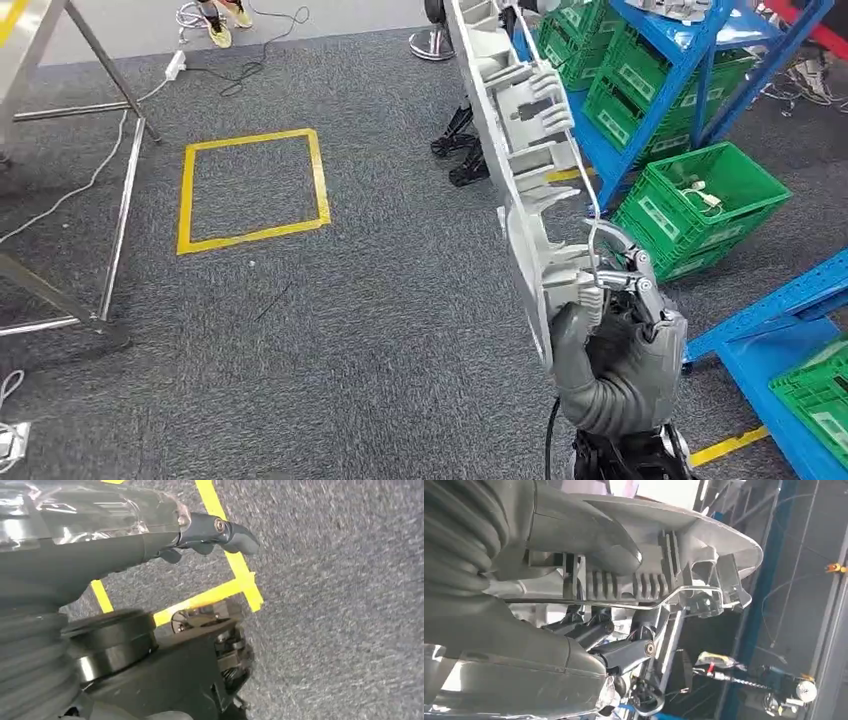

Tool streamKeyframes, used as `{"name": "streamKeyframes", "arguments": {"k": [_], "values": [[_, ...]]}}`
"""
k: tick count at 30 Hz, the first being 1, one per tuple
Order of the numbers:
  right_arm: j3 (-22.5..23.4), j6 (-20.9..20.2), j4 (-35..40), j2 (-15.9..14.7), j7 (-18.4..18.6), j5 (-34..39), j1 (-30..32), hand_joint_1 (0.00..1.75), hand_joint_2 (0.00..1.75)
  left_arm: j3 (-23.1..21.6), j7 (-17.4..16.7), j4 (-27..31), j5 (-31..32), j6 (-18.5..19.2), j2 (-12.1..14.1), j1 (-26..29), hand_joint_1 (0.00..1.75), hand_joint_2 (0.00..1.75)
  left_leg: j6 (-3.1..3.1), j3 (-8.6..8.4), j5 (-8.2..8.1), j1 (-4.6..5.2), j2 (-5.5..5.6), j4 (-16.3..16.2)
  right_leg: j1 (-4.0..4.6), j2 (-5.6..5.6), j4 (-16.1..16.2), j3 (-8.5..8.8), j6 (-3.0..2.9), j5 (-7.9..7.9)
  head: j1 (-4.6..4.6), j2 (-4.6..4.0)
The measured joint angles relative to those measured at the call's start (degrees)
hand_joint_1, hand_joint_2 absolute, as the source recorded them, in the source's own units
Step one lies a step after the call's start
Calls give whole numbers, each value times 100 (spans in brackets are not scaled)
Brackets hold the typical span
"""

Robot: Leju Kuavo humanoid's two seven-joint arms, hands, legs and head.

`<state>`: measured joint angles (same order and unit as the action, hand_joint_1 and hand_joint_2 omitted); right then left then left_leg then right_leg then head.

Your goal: Take the parts from the cabinet and place them on the table.

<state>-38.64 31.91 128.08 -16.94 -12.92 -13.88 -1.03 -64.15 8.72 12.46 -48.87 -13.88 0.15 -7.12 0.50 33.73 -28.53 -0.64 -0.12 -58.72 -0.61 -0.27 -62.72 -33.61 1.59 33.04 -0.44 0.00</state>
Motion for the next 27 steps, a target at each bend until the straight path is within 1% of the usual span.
{"name": "streamKeyframes", "arguments": {"k": [2, 3, 4, 5, 6, 7, 8, 9, 10, 12, 13, 14, 15, 16, 17, 18, 19, 20, 21, 22, 23, 24, 25, 26, 27], "values": [[0, 0, -2, 2, 0, 0, 4, 175, 175, 0, 0, -2, -2, 0, 0, 5, 0, 175, 15, 4, -3, 23, -12, -2, 0, 1, -951, -423, 19, 441, -61, 0], [0, 0, -4, 2, 0, 2, 6, 175, 175, 0, 0, -2, -2, 0, 0, 7, 0, 175, 18, 3, -5, 36, -14, -3, 4, 2, -1264, -567, 17, 522, -74, 0], [0, 0, -4, 0, 0, 2, 10, 175, 175, 0, 0, -2, -2, 0, 0, 8, 0, 175, 19, -2, -5, 50, -13, -4, 9, 2, -1308, -595, 0, 460, -87, 0], [0, 0, -4, 0, 0, 2, 9, 175, 175, 0, 0, 0, -2, 0, 0, 7, 0, 175, 26, -4, -10, 59, -9, -5, 10, 3, -1089, -508, -24, 262, -115, 0], [0, 0, -4, 2, 0, 2, 9, 175, 175, 0, 0, 0, -2, 0, -2, 6, 0, 175, 25, -13, -10, 69, -1, -5, 11, 3, -677, -330, -55, 2, -148, 0], [0, 0, -2, 2, 0, 0, 8, 175, 175, 0, 0, 0, -2, 0, -2, 5, 0, 175, 24, -26, -11, 77, 5, -5, 16, 6, -157, -95, -90, -265, -164, 0], [2, 0, -2, 0, 0, 0, 6, 175, 175, 0, 0, 0, -2, 0, -7, 5, 0, 175, 18, -26, -15, 77, 4, 2, 30, 26, 315, 100, -139, -420, -170, 0], [2, 0, -2, 2, 0, 0, 2, 175, 175, 0, 0, 0, -2, 0, -11, -4, 0, 175, -1, 12, -18, 118, 8, -27, 53, 31, 441, 163, -167, -362, -157, 0], [2, 0, 0, 2, 0, 0, 4, 175, 175, 0, 0, 0, -2, -2, -13, -3, 0, 175, -34, 32, 1, 100, 3, -18, 64, 30, 434, 139, -169, -365, -161, 0], [2, 0, 0, 0, 0, 0, 11, 175, 175, 0, 0, 0, 0, 0, -13, -1, 0, 175, -84, 19, 16, 77, -2, 5, 82, 36, 442, 135, -193, -374, -157, 0], [2, 0, 0, -2, 0, 0, 7, 175, 175, -2, 0, 0, 0, 0, -13, -7, 0, 175, -123, 3, 10, 92, 0, 8, 61, 32, 518, 161, -238, -413, -151, 0], [0, 0, 0, 2, 0, 0, 7, 175, 175, -2, 0, 0, 0, 0, -9, -6, 0, 175, -156, 35, -84, 85, 2, -79, 37, 6, 572, 204, -258, -448, -146, 0], [0, 0, 0, 2, 0, 0, 5, 175, 175, 0, 2, 0, 0, 0, -9, -8, 0, 175, -187, 127, -235, 73, 3, -283, 30, 6, 580, 210, -272, -453, -118, 0], [-2, 0, 0, 2, 0, 0, 5, 175, 175, 0, 2, 0, -2, 0, -7, -10, 0, 175, -211, 309, -464, 56, 6, -673, 31, -1, 578, 209, -278, -450, -72, 0], [0, 0, 0, 2, 0, 0, 4, 175, 175, 0, 2, 0, -2, 0, -7, -5, 0, 175, -230, 504, -655, 41, 8, -1085, 31, -11, 576, 210, -281, -448, -37, 0], [0, 0, -2, 2, 0, 0, 5, 175, 175, 0, 2, 0, -2, 0, -2, -1, 0, 175, -248, 682, -776, 31, 12, -1431, 31, -17, 573, 208, -285, -445, -13, 0], [0, 0, -4, 4, 0, 0, 5, 175, 175, 0, 2, 0, -2, 0, -2, 2, 0, 175, -257, 767, -772, 19, 12, -1589, 30, -17, 568, 207, -284, -444, 9, 0], [-2, 0, -4, 2, 0, 0, 5, 175, 175, -2, 0, 0, -2, 0, 0, 4, 0, 175, -259, 718, -624, 8, 11, -1476, 27, -16, 565, 210, -282, -441, 31, 0], [-4, 0, -4, 2, 0, 0, 6, 175, 175, 0, 2, 0, -2, 0, 0, 3, 0, 175, -255, 552, -381, 1, 8, -1138, 24, -12, 556, 216, -272, -432, 55, 0], [-4, 0, -4, 4, 0, 2, 6, 175, 175, -2, 2, 0, 0, 0, 2, 2, 0, 175, -250, 376, -188, -1, 6, -793, 18, -8, 550, 223, -259, -424, 72, 0], [-4, 0, -4, 4, 0, 0, 6, 175, 175, 0, 2, 0, -2, 0, 4, 0, 0, 175, -234, 54, 78, -1, 1, -169, 13, -4, 526, 234, -226, -399, 103, 0], [-4, 0, -2, 2, 0, 0, 9, 175, 175, 0, 2, 0, -2, 0, 4, -9, 0, 175, -215, -37, -54, 25, 0, -37, 41, -2, 510, 218, -187, -378, 120, 0], [-2, 0, -2, 2, 0, 0, 0, 175, 175, 0, 2, 0, 0, 0, 4, -12, 0, 175, -160, -22, -19, 22, 7, -5, 43, 2, 480, 201, -163, -371, 116, 0], [-2, 0, -2, 2, 0, 0, 1, 175, 175, 0, 2, 0, -2, 0, 7, -2, 0, 175, -140, -17, -21, 38, 10, -6, 34, -2, 493, 204, -139, -380, 92, 0], [-2, 0, -2, 2, 0, 0, 2, 175, 175, 0, 2, 0, -2, 0, 13, 7, 0, 175, -108, -13, -22, 58, 15, -9, 19, -3, 513, 209, -106, -390, 88, 0]]}}
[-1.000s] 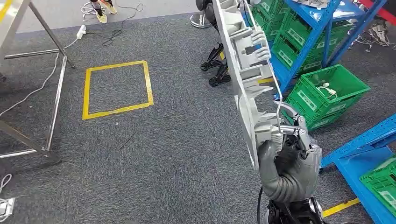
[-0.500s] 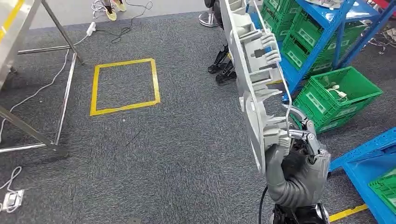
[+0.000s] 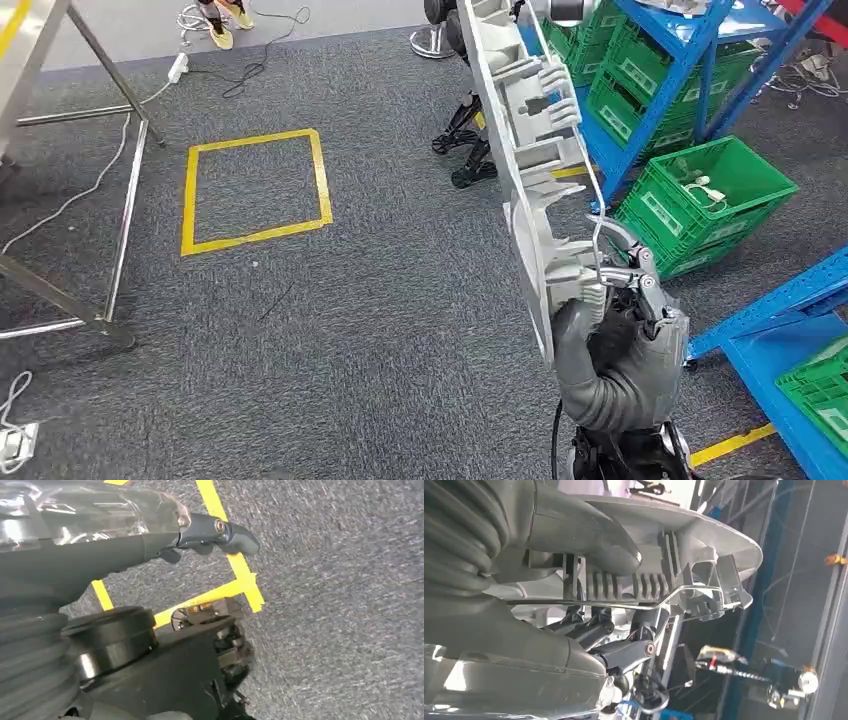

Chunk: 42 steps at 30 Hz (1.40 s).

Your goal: Take the parts from the cabinet and place them on the table.

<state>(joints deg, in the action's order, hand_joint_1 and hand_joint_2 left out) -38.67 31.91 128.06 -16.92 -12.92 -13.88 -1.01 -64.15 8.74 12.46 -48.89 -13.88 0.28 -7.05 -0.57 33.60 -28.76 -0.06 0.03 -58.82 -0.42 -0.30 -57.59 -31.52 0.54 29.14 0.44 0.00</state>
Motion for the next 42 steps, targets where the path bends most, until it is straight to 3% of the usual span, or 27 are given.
{"name": "streamKeyframes", "arguments": {"k": [2, 3, 6, 7, 8, 9, 11, 13, 16, 18, 21, 22, 24, 25, 26, 27, 28, 31, 32, 33, 34, 36, 37, 38, 39, 41, 42], "values": [[2, 0, 2, -2, 0, 0, 5, 175, 175, 0, 0, 0, 0, 0, 2, -4, 0, 175, 78, -11, 49, -40, -5, 60, -17, 6, -55, -21, 66, 79, 2, 0], [2, 0, 2, -2, 0, 0, 0, 175, 175, 0, 0, 0, 0, 0, 2, -7, 0, 175, 101, -13, 46, -40, -6, 61, -11, 7, -262, -102, 87, 243, -35, 0], [0, 0, 0, 0, 0, 0, 4, 175, 175, 0, 0, -2, 0, 0, 4, -3, 0, 175, 138, -11, 37, -24, -26, 60, -12, 9, -1561, -676, 123, 857, -131, 0], [0, 0, -2, -2, 0, 0, 6, 175, 175, 0, 0, 0, 0, 0, 4, 0, 0, 175, 139, -14, 36, -19, -27, 59, -12, 9, -1805, -790, 123, 894, -153, 0], [0, 0, -2, -2, 0, 2, 9, 175, 175, 0, 0, 0, 0, 0, 4, 0, 0, 175, 139, -20, 35, -14, -25, 59, -11, 10, -1759, -778, 108, 777, -168, 0], [0, 0, -2, -2, 0, 2, 8, 175, 175, 0, 0, 0, 2, 0, 4, -1, 0, 175, 139, -26, 34, -8, -19, 59, -11, 9, -1449, -653, 86, 542, -188, 0], [2, 0, 0, 0, 0, 0, 6, 175, 175, 0, 0, 0, 0, 0, 0, -3, 0, 175, 127, -56, 26, 3, -7, 59, -6, 18, -440, -201, 24, 4, -249, 0], [2, -4, 0, 0, 0, 0, -7, 175, 175, 0, 2, 0, -4, 0, -7, -8, 0, 175, 91, 11, 20, 34, 13, 46, 26, 30, -3, -2, -30, 1, -254, 0], [-7, -188, -4, -13, 186, 81, -331, 175, 175, 4, 44, 0, -256, -13, -18, -6, 0, 175, -2, 5, 58, 11, 7, 68, 51, 24, -15, -45, -72, -23, -251, 0], [-2, -280, -7, -17, 361, 162, -670, 175, 175, 7, 22, 2, -321, -24, -22, -23, 0, 175, -60, 62, -78, 13, 6, -71, 2, -47, 71, -12, -148, -82, -219, 0], [-4, -315, -24, -13, 402, 188, -860, 175, 175, 7, 0, 2, -352, -24, -31, -12, 0, 175, -128, 674, -706, -12, 8, -1328, 12, -199, 66, -12, -188, -66, -90, 0], [-6, -326, -37, -13, 404, 188, -929, 175, 175, 7, -2, 2, -358, -24, -31, 1, 0, 175, -141, 822, -770, -12, 6, -1606, 14, -246, 64, -13, -192, -63, -74, 0], [-7, -326, -63, -11, 404, 188, -998, 175, 175, 7, -11, 2, -363, -22, -31, 11, 0, 175, -143, 745, -505, -19, -21, -1406, 14, -344, 58, 2, -179, -46, -24, 0], [-9, -326, -68, -11, 404, 188, -1006, 175, 175, 7, -13, 2, -363, -22, -28, 10, 0, 175, -133, 526, -247, -24, -78, -987, 14, -393, 52, 18, -165, -30, 4, 0], [-9, -326, -68, -11, 404, 188, -1013, 175, 175, 7, -13, 2, -363, -22, -28, 9, 0, 175, -112, 254, 6, -21, -226, -468, 14, -449, 42, 40, -146, -8, 22, 0], [-9, -326, -68, -11, 404, 188, -1022, 175, 175, 7, -13, 2, -365, -22, -28, 8, 0, 175, -85, 67, 83, 9, -584, -86, 30, -485, 32, 59, -114, 17, 31, 0], [-9, -326, -68, -13, 402, 188, -1022, 175, 175, 9, -15, 2, -365, -22, -31, -8, 0, 175, -47, 24, 38, 100, -765, 40, 73, -516, -18, 52, -68, 53, 66, 0], [-11, -323, -81, -13, 404, 186, -1039, 175, 175, 9, -17, 2, -367, -20, -33, -11, 0, 175, 56, 81, 52, 92, -475, 13, 81, -781, 12, 101, -21, 76, 15, 0], [-9, -324, -81, -15, 404, 186, -1043, 175, 175, 9, -17, 2, -367, -20, -33, -11, 0, 175, 106, 69, 85, 58, -369, 36, 67, -799, 0, 106, 28, 128, 20, 0], [-11, -323, -83, -15, 404, 186, -1051, 175, 175, 9, -17, 2, -369, -20, -37, -14, 0, 175, 130, 78, 100, 39, -266, 40, 26, -394, -108, 86, 72, 244, -7, 0], [-9, -323, -79, -18, 404, 186, -1049, 175, 175, 9, -17, 2, -372, -20, -39, -22, 0, 175, 149, 77, 108, 30, -172, 38, 5, -151, -388, -21, 84, 434, -31, 0], [-11, -323, -83, -37, 404, 186, -1047, 175, 175, 9, -18, 2, -369, -20, -61, -36, 0, 175, 183, 75, 119, 31, 33, 35, -1, -11, -1301, -421, 104, 854, -101, 0], [-18, -323, -87, -44, 404, 186, -1046, 175, 175, 9, -17, 2, -369, -20, -66, -26, 0, 175, 188, 75, 123, 37, 145, 33, -1, 0, -1668, -611, 107, 953, -129, 0], [-28, -323, -96, -46, 404, 186, -1046, 175, 175, 9, -17, 2, -369, -20, -68, -14, 0, 175, 190, 68, 124, 37, 246, 31, -1, 6, -1777, -689, 91, 906, -144, 0], [-37, -323, -98, -48, 404, 186, -1047, 175, 175, 9, -17, 2, -371, -20, -68, -6, 0, 175, 190, 56, 124, 37, 344, 29, -2, 15, -1611, -647, 76, 710, -164, 0], [-39, -324, -98, -50, 404, 186, -1054, 175, 175, 9, -17, 2, -372, -20, -68, -6, 0, 175, 184, 16, 120, 37, 505, 28, -10, 113, -778, -329, 39, 133, -206, 0], [-39, -324, -96, -52, 404, 186, -1064, 175, 175, 9, -17, 2, -370, -20, -72, -6, 0, 175, 171, 11, 112, 32, 559, 31, -15, 294, -293, -164, 17, -115, -242, 0]]}}
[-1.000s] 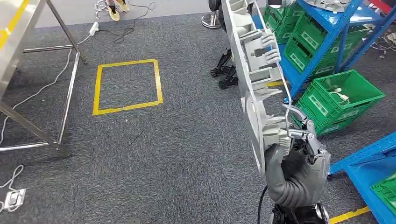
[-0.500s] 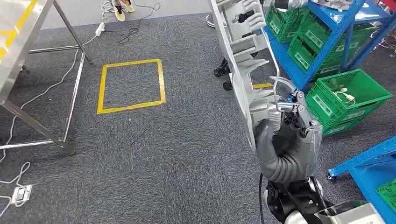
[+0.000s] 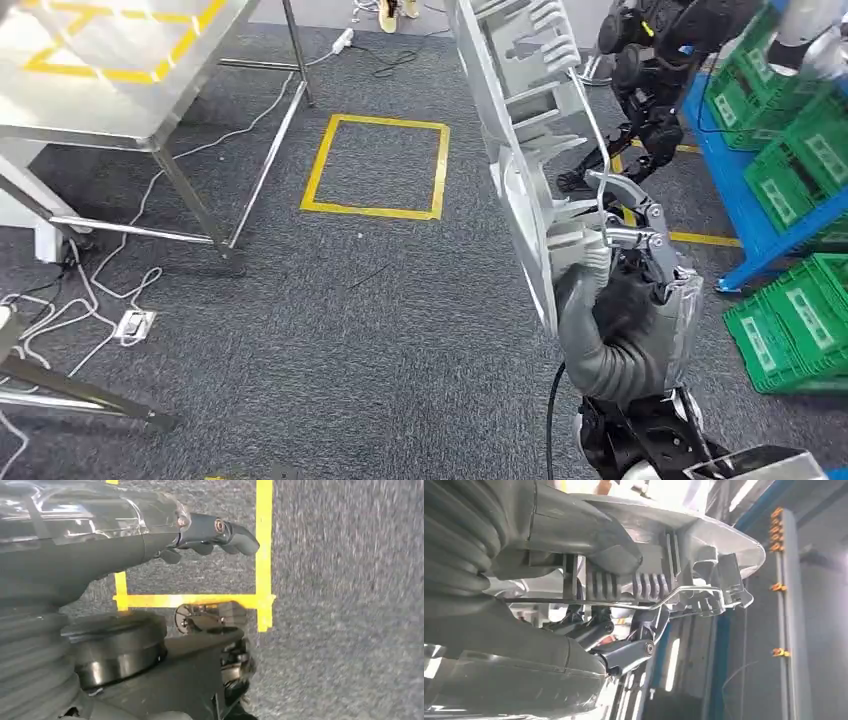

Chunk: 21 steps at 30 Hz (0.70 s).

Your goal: Take the parts from the cabinet and place them on the table.

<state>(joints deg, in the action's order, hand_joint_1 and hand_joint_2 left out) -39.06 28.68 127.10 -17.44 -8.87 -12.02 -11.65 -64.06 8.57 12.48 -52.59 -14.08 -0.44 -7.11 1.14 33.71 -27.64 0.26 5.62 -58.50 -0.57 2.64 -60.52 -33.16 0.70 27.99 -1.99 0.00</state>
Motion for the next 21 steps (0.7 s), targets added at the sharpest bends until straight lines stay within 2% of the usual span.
{"name": "streamKeyframes", "arguments": {"k": [1, 2, 4, 5, 6, 7, 8, 9, 10, 11, 15, 16, 17, 18, 19, 21], "values": [[0, 0, -2, -4, 0, 0, -5, 175, 175, 2, 0, 0, -2, 0, -4, -12, 0, 175, -28, 38, 4, 22, 54, -19, -16, 202, 99, 55, -33, 52, 15, 0], [0, 0, 0, -2, 0, 0, -17, 175, 175, 2, 0, 0, -2, 0, -4, -11, 0, 175, -64, 79, 21, -6, 90, -21, -4, 153, 208, 88, -51, 74, -2, 0], [-2, -2, -2, -9, 0, 0, -28, 175, 175, 2, 0, 0, 0, 2, -7, 14, 0, 175, -139, 120, 56, -40, 156, 7, 21, 82, 216, 71, -78, 90, -9, 0], [0, -2, -2, -7, 0, 0, -33, 175, 175, 2, 0, 0, 0, 2, -7, 22, 0, 175, -178, 130, 60, -28, 220, 17, 10, 26, 273, 89, -119, 63, -9, 0], [-4, -2, -2, -2, 0, 0, -44, 175, 175, 2, -2, 0, -2, 2, -4, 27, 0, 175, -177, 144, -20, -1, -152, -70, -10, -68, 333, 121, -166, 23, 8, 0], [-7, -2, 0, -2, 2, 0, -29, 175, 175, 2, 0, 0, -2, 2, -2, 12, 0, 175, -213, 253, -197, 25, -524, -286, 7, -118, 355, 136, -193, 21, 74, 0], [0, 6, 2, -5, 4, 0, -30, 175, 175, 2, 0, 0, -2, 2, 0, -3, 0, 175, -238, 436, -419, -1, -595, -657, 14, -199, 353, 135, -207, 23, 107, 0], [0, 15, 0, -4, 4, 0, -29, 175, 175, 2, 0, 0, -2, 2, -2, -9, 0, 175, -262, 659, -643, -29, -596, -1128, 23, -282, 350, 136, -218, 32, 129, 0], [-7, 13, 0, -4, 4, 0, -29, 175, 175, 2, 0, 0, -2, 2, -4, -7, 0, 175, -286, 852, -787, -46, -582, -1517, 25, -363, 349, 136, -223, 35, 144, 0], [-4, 13, 0, -4, 4, 0, -29, 175, 175, 2, 0, 0, -2, 2, -4, 0, 0, 175, -304, 945, -810, -63, -575, -1702, 26, -435, 347, 136, -223, 40, 153, 0], [-4, 13, 0, -4, 4, 0, -29, 175, 175, 2, 0, 0, -2, 2, -4, 2, 0, 175, -307, 949, -800, -67, -575, -1709, 26, -449, 347, 137, -222, 41, 157, 0], [-7, 13, -2, -4, 4, 0, -29, 175, 175, 2, -2, 0, -2, 2, -2, 9, 0, 175, -326, 837, -597, -87, -590, -1498, 25, -550, 342, 145, -207, 53, 179, 0], [-7, 13, -2, -4, 4, 2, -29, 175, 175, 2, -2, 0, -2, 2, 2, 8, 0, 175, -333, 657, -401, -91, -625, -1179, 24, -605, 337, 153, -192, 64, 199, 0], [-13, 4, -2, -4, 4, 0, -30, 175, 175, 2, 0, 0, -2, 2, 4, 6, 0, 175, -322, 276, -90, -88, -796, -503, 22, -686, 321, 176, -158, 89, 240, 0], [-11, 4, 0, -7, 7, 2, -33, 175, 175, 2, 2, 0, -2, 2, 2, -13, 0, 175, -207, 56, -53, -3, -1197, -41, 79, -821, 262, 182, -72, 152, 269, 0], [-13, 2, 0, -7, 7, 0, -32, 175, 175, 2, 0, 0, -2, 2, 2, -7, 0, 175, -157, 89, -53, 28, -1049, -48, 66, -957, 276, 207, -43, 161, 227, 0]]}}
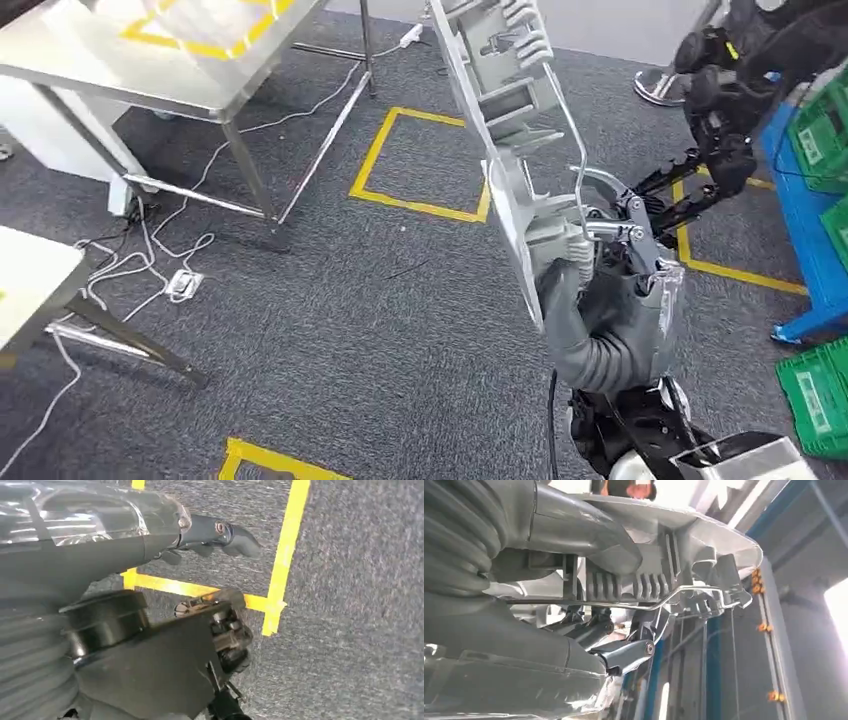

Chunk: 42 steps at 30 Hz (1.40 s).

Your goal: Take the parts from the cabinet and place them on the table.

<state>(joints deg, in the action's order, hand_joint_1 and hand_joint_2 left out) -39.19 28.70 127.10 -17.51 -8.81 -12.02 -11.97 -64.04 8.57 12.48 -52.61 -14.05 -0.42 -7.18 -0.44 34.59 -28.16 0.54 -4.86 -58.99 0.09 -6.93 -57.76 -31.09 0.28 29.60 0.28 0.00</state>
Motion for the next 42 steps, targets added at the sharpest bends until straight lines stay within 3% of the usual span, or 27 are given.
{"name": "streamKeyframes", "arguments": {"k": [1, 2, 3, 4, 6, 7, 8, 10, 11, 13, 17, 18, 19, 21, 23, 25, 26, 27, 28, 30, 32, 34, 35, 37, 39, 41, 42], "values": [[2, 0, 0, 0, 0, 0, -1, 175, 175, 0, 0, 0, 0, 0, 2, 4, 0, 175, 44, 14, 22, 3, 106, 16, -8, -100, 2, 19, 34, 17, 15, 0], [6, 2, 0, 0, 0, 0, -3, 175, 175, 0, 0, 0, 0, 0, 5, 4, 0, 175, 95, -10, 57, -42, 193, 46, -36, -46, -46, 12, 78, 99, 18, 0], [9, 4, 0, 0, 0, 0, 5, 175, 175, 0, 0, 0, 0, -2, 4, -3, 0, 175, 115, -3, 67, -47, 276, 45, -62, 301, -231, -30, 101, 255, -9, 0], [9, 7, 2, 0, 0, 0, 6, 175, 175, 0, 0, 0, -4, -2, 2, -11, 0, 175, 147, 0, 77, -47, 351, 45, -69, 498, -588, -171, 108, 478, -51, 0], [7, 7, 0, 0, 0, 0, 11, 175, 175, 0, 0, 0, -4, -2, -9, -16, 0, 175, 171, 5, 84, -41, 536, 41, -65, 646, -1501, -571, 125, 884, -107, 0], [7, 7, 0, 0, 0, 0, 14, 175, 175, 0, 2, 0, -4, 0, -9, -8, 0, 175, 176, 3, 88, -35, 629, 40, -63, 664, -1779, -708, 125, 935, -127, 0], [4, 7, -4, -2, 0, -15, 14, 175, 175, 0, 18, 0, -2, 0, -9, -2, 0, 175, 176, -2, 89, -34, 726, 39, -62, 672, -1764, -721, 113, 834, -131, 0], [4, 4, -11, 0, 0, -50, -5, 175, 175, 0, 37, 0, 7, -2, -9, -1, 0, 175, 173, -28, 91, -34, 896, 32, -63, 723, -1088, -460, 72, 320, -155, 0], [4, 4, -18, 0, 0, -59, -18, 175, 175, 0, 44, 0, 11, -2, -11, -1, 0, 175, 168, -51, 89, -37, 964, 32, -64, 828, -598, -260, 46, 33, -177, 0], [7, 4, -24, 0, 0, -70, -22, 175, 175, 0, 46, 0, 13, 0, -24, -15, 0, 175, 121, -4, 95, -27, 1091, 9, -89, 1203, -134, -84, -12, -104, -197, 0], [7, 11, -33, 0, 0, -83, -37, 175, 175, 2, 42, 0, 15, 0, -37, 26, 0, 175, -24, 109, 150, -66, 1245, 33, -94, 946, 71, -35, -96, -102, -219, 0], [2, 13, -37, 4, 0, -83, -44, 175, 175, 2, 42, 0, 15, 0, -37, 27, 0, 175, -32, 160, 35, -10, 725, -78, -80, 872, 106, -9, -117, -126, -201, 0], [2, 15, -33, 2, 0, -87, -31, 175, 175, 2, 42, 0, 15, 0, -35, 11, 0, 175, -61, 307, -175, -22, 495, -372, -64, 802, 119, -8, -139, -132, -129, 0], [7, 26, -44, 2, 0, -94, -26, 175, 175, 2, 42, 0, 15, 0, -39, -2, 0, 175, -106, 728, -584, -71, 459, -1241, -54, 628, 118, -9, -143, -126, -94, 0], [7, 28, -57, 2, 0, -101, -26, 175, 175, 2, 42, 0, 15, 0, -44, 11, 0, 175, -157, 917, -632, -110, 466, -1624, -55, 465, 116, -8, -146, -120, -55, 0], [4, 28, -70, 2, 0, -101, -26, 175, 175, 2, 42, -2, 15, 0, -35, 13, 0, 175, -190, 610, -235, -147, 415, -1062, -62, 323, 105, -1, -110, -95, -9, 0], [0, 28, -81, 2, 0, -96, -26, 175, 175, 2, 37, 0, 15, 0, -33, 13, 0, 175, -194, 333, -13, -153, 268, -581, -65, 266, 91, 13, -79, -75, 15, 0], [-2, 28, -85, 2, 0, -53, -25, 175, 175, 2, 31, 0, 15, 0, -33, 9, 0, 175, -194, 77, 97, -144, -111, -147, -50, 217, 64, 33, -35, -44, 43, 0], [2, 26, -85, 2, -15, -11, -12, 175, 175, 2, 22, 0, 13, 0, -46, -9, 0, 175, -166, 32, 28, -62, -243, -27, -3, 176, 11, 23, 16, 5, 83, 0], [-11, -68, -125, 15, -96, 158, -15, 175, 175, 2, 2, 0, 11, 18, -55, -7, 0, 175, -41, 65, 31, -57, -74, -45, -10, 30, 21, 69, 41, 19, -15, 0], [-33, -179, -247, 98, -242, 301, -36, 175, 175, 2, -96, 0, 13, 59, -46, -9, 0, 175, 42, 80, 63, -48, 102, -32, -43, -123, 27, 96, 95, 46, -7, 0], [-83, -197, -404, 214, -424, 350, -57, 175, 175, 2, -203, -2, 48, 103, -18, -19, 0, 175, 113, 88, 92, -67, 263, -25, -97, 380, -276, -17, 144, 330, -39, 0], [-120, -195, -488, 271, -499, 358, -58, 175, 175, 2, -236, -2, 63, 114, -7, -28, 0, 175, 141, 90, 100, -61, 344, -25, -96, 539, -708, -197, 138, 568, -79, 0], [-190, -170, -680, 370, -603, 367, -54, 175, 175, 2, -229, -2, 79, 118, 28, -33, 0, 175, 181, 90, 110, -28, 530, -27, -95, 650, -1600, -611, 128, 896, -140, 0], [-245, -162, -815, 431, -634, 380, -52, 175, 175, 2, -219, -2, 81, 118, 68, -25, 0, 175, 188, 81, 114, -1, 715, -28, -93, 673, -1643, -686, 76, 718, -162, 0], [-282, -157, -896, 481, -643, 383, -53, 175, 175, 2, -212, -2, 81, 118, 107, -24, 0, 175, 189, 56, 116, 12, 879, -29, -75, 763, -858, -387, -16, 171, -205, 0], [-297, -151, -922, 500, -643, 387, -55, 175, 175, 2, -208, -2, 81, 118, 120, -24, 0, 175, 187, 44, 117, 10, 948, -28, -48, 926, -369, -198, -67, -92, -223, 0]]}}
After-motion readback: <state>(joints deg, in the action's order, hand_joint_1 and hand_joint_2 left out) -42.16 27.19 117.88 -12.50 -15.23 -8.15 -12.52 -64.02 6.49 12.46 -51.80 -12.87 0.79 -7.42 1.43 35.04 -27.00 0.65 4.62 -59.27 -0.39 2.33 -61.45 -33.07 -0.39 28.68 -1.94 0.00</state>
